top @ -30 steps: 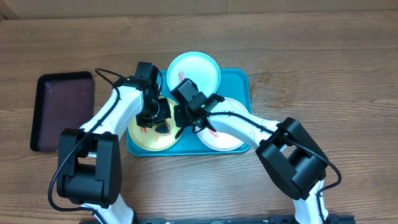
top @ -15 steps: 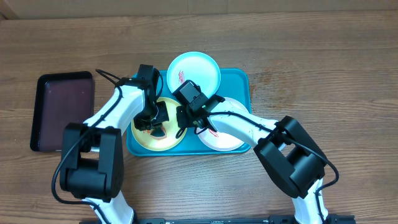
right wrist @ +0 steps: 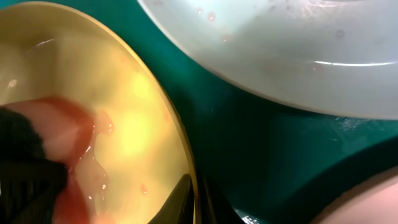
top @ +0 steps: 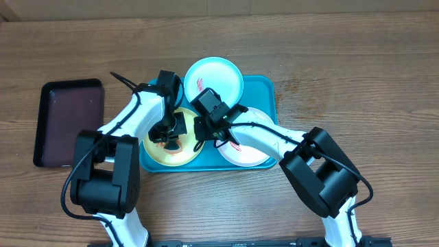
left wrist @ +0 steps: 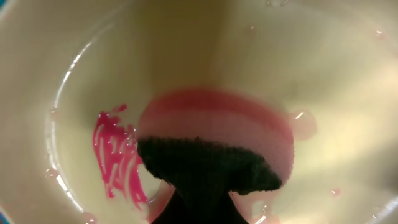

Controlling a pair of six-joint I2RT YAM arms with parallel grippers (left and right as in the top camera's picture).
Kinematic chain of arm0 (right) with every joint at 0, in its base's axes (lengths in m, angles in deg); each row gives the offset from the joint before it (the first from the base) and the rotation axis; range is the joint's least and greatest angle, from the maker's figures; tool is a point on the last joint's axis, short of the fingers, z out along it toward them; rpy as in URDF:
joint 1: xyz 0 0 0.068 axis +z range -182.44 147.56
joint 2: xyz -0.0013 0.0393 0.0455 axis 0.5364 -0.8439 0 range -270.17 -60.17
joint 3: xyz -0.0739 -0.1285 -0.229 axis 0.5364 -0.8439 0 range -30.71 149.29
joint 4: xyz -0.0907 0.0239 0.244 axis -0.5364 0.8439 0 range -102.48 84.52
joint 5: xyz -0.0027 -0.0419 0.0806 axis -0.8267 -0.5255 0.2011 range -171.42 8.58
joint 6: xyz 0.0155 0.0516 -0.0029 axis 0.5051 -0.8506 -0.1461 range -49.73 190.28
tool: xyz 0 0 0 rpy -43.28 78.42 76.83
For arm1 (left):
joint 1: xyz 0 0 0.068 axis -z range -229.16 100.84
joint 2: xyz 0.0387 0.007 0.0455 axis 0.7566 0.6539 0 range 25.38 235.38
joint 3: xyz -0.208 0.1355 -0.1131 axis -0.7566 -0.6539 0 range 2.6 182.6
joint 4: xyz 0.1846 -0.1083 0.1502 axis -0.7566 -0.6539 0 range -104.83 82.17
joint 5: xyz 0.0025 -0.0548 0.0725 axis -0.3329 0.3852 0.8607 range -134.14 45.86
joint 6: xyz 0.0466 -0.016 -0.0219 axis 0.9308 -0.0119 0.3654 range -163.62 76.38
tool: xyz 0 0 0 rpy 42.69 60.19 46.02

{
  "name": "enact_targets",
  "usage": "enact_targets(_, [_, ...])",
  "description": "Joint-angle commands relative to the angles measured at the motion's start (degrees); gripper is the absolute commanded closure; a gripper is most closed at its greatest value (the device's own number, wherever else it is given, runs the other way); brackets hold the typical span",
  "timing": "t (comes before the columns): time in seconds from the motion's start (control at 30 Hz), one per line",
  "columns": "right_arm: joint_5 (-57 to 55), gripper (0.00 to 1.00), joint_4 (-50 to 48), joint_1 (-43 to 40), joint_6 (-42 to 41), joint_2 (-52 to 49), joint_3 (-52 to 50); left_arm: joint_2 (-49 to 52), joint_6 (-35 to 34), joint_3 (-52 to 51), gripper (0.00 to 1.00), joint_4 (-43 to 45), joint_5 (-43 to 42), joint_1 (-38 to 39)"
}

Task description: Clean dirty plates on tray and stack at the side

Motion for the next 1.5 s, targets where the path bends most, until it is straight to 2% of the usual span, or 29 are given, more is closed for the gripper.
enact_targets(0.0, [-1.0,0.93,0.4,-0.3,-0.2,-1.4,-0.4,3.5,-0.6,-1.2,0.96,-0.1,12.1,-1.2])
enact_targets(0.2, [-1.0,0.93,0.5,-0.3,-0.2,-1.4,-0.4,3.5,-0.5,-1.2,0.96,-0.9,17.0,-1.6])
enact_targets(0.57, [-1.0,0.93,0.7,-0.3,-0.2,-1.4,-0.4,3.5,0.5,-1.2,0.96,0.0,16.8,-7.4])
enact_targets(0.67, [-1.0,0.93,0.6,-0.3,-0.2,-1.4,-0.4,3.5,1.9,-1.2,0.96,0.7,12.6,-9.6])
enact_targets(0.83, [-1.0,0.93,0.2,-0.3,-0.2,-1.4,-0.4,3.5,11.9,-1.2,0.96,2.9,-9.5,-10.6])
enact_targets(0.97, [-1.0,0.93,0.2,-0.3,-0.2,-1.4,-0.4,3.5,12.3,-1.2,0.96,3.4,-17.6,-9.7])
enact_targets(1.07, [-1.0,0.93,0.0,-0.3,-0.2,-1.4,-0.4,3.5,12.3,-1.2,0.96,3.9,-20.4,-8.1])
enact_targets(1.3, [-0.7,0.93,0.0,-0.3,-0.2,-1.4,-0.4,3.6,12.0,-1.2,0.96,5.3,-18.6,-3.5])
enact_targets(1.47, [-0.5,0.93,0.1,-0.3,-0.2,-1.4,-0.4,3.6,7.5,-1.2,0.96,5.8,-17.4,-2.1])
